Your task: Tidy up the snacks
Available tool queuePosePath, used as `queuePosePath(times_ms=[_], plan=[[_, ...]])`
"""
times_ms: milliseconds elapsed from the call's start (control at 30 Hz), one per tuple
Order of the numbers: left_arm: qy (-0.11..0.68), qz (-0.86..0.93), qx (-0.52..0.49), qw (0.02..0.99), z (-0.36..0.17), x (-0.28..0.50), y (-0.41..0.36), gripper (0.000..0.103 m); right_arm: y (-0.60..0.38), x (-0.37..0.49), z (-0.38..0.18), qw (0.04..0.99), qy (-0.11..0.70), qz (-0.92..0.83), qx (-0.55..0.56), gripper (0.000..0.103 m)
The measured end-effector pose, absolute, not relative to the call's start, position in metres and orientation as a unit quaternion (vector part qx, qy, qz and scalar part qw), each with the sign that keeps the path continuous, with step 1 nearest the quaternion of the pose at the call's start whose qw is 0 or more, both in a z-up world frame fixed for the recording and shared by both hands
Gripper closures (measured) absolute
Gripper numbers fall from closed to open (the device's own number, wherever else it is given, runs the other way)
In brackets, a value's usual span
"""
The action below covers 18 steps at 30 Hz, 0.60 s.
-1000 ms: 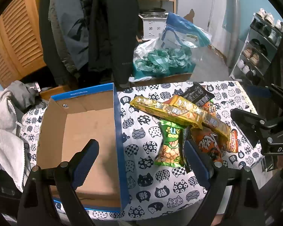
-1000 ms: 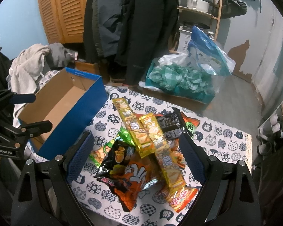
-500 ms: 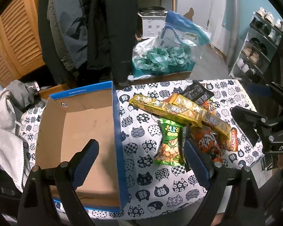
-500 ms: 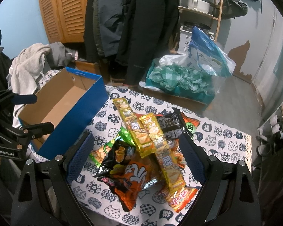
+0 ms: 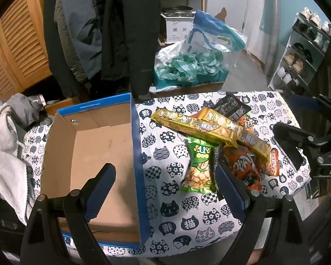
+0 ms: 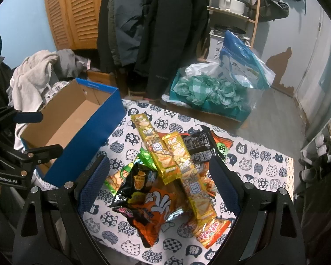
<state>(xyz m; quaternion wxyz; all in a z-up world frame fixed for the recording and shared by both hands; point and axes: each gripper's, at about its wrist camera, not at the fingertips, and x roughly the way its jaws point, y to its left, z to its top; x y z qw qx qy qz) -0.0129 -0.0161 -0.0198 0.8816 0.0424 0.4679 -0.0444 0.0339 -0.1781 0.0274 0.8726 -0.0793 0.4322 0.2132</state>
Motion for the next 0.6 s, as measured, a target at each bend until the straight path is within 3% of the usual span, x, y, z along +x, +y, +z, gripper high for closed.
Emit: queuePosePath(times_ms=[600], plan=[[0.535, -0.034, 0.05, 0.843, -0.063, 0.03, -0.007, 0.01, -0.203, 0.069, -0.012, 0.85, 0.492, 0.162, -0.096, 0.013]])
